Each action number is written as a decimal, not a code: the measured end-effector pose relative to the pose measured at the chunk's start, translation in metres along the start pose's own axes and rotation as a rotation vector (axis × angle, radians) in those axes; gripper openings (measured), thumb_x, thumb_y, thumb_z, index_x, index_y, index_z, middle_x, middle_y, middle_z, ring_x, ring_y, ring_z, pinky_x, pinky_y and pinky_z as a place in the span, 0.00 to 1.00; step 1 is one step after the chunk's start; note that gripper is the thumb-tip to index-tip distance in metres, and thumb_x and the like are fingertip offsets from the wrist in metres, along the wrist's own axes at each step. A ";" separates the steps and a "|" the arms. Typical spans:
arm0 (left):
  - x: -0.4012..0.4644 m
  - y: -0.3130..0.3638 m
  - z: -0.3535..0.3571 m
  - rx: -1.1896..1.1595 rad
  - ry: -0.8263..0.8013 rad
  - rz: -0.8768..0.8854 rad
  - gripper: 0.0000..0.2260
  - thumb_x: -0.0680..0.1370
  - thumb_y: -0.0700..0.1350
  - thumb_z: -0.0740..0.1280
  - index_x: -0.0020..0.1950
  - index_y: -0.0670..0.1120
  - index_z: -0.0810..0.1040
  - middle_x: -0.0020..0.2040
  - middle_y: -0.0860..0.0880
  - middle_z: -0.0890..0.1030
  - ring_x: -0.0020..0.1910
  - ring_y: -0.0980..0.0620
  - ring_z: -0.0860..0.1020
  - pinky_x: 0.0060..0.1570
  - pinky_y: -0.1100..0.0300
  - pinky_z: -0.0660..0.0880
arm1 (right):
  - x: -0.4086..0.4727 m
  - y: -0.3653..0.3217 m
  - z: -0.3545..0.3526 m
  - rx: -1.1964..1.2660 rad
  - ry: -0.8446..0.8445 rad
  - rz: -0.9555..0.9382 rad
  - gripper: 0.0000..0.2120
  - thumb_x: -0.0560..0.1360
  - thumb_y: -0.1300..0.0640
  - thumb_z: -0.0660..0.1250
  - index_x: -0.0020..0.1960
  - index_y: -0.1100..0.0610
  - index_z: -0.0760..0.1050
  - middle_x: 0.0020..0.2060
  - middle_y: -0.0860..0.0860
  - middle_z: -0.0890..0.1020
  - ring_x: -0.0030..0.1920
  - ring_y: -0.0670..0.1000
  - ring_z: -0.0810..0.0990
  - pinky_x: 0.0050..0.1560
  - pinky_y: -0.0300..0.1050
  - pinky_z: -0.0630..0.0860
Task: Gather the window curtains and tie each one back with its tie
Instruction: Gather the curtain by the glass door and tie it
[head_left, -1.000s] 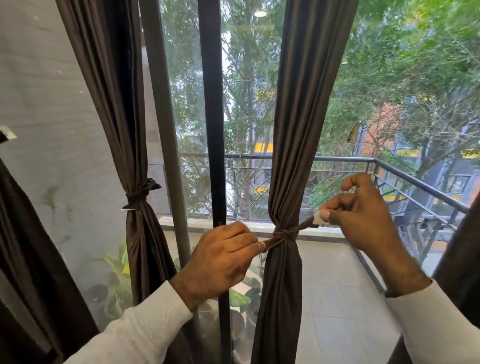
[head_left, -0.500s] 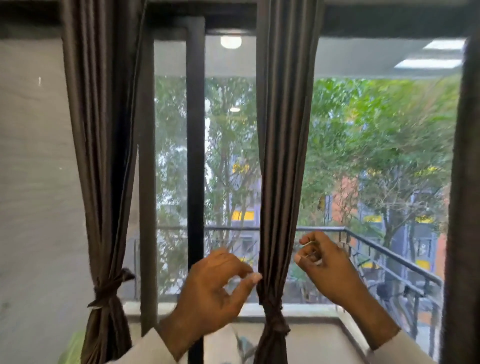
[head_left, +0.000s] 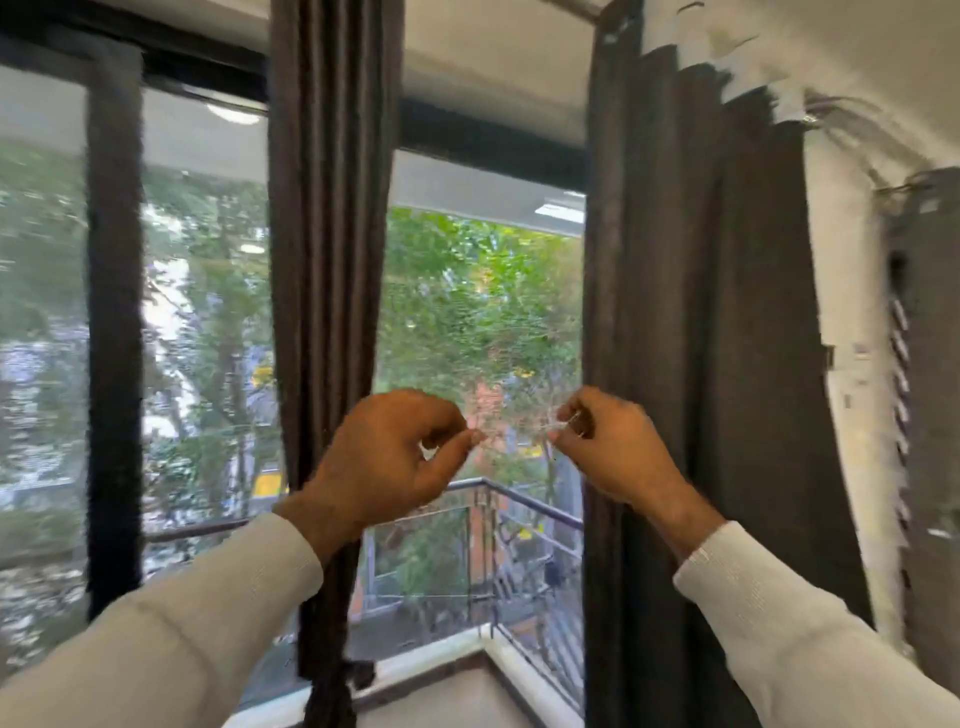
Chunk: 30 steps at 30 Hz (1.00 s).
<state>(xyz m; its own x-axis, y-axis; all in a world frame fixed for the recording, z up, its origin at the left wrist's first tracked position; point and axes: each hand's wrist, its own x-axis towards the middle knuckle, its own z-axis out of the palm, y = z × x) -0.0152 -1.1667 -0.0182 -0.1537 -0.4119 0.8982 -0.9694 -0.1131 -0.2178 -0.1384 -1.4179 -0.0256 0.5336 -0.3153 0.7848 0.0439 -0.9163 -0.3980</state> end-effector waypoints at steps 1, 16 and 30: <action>0.012 0.002 0.014 -0.005 -0.017 -0.014 0.13 0.83 0.55 0.71 0.41 0.51 0.81 0.34 0.54 0.79 0.35 0.52 0.79 0.38 0.49 0.78 | 0.002 0.014 -0.017 -0.019 0.020 0.005 0.09 0.75 0.50 0.79 0.47 0.51 0.79 0.35 0.45 0.81 0.37 0.45 0.79 0.42 0.44 0.74; 0.182 0.010 0.188 0.250 -0.076 -0.087 0.18 0.79 0.60 0.68 0.35 0.53 0.73 0.28 0.55 0.74 0.29 0.55 0.73 0.33 0.57 0.68 | 0.108 0.185 -0.132 -0.027 0.035 0.031 0.08 0.75 0.49 0.78 0.44 0.48 0.79 0.39 0.45 0.84 0.41 0.46 0.84 0.44 0.43 0.80; 0.315 -0.032 0.235 0.427 0.176 -0.278 0.27 0.74 0.76 0.68 0.51 0.53 0.73 0.45 0.51 0.78 0.44 0.48 0.77 0.41 0.54 0.70 | 0.273 0.167 -0.115 0.242 0.310 -0.061 0.18 0.81 0.48 0.73 0.67 0.53 0.74 0.48 0.47 0.81 0.53 0.51 0.82 0.57 0.49 0.79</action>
<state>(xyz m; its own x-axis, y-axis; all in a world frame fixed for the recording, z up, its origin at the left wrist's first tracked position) 0.0126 -1.5054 0.1814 0.0326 -0.1603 0.9865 -0.8197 -0.5690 -0.0653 -0.0819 -1.6859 0.1768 0.2452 -0.3557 0.9019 0.2848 -0.8628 -0.4177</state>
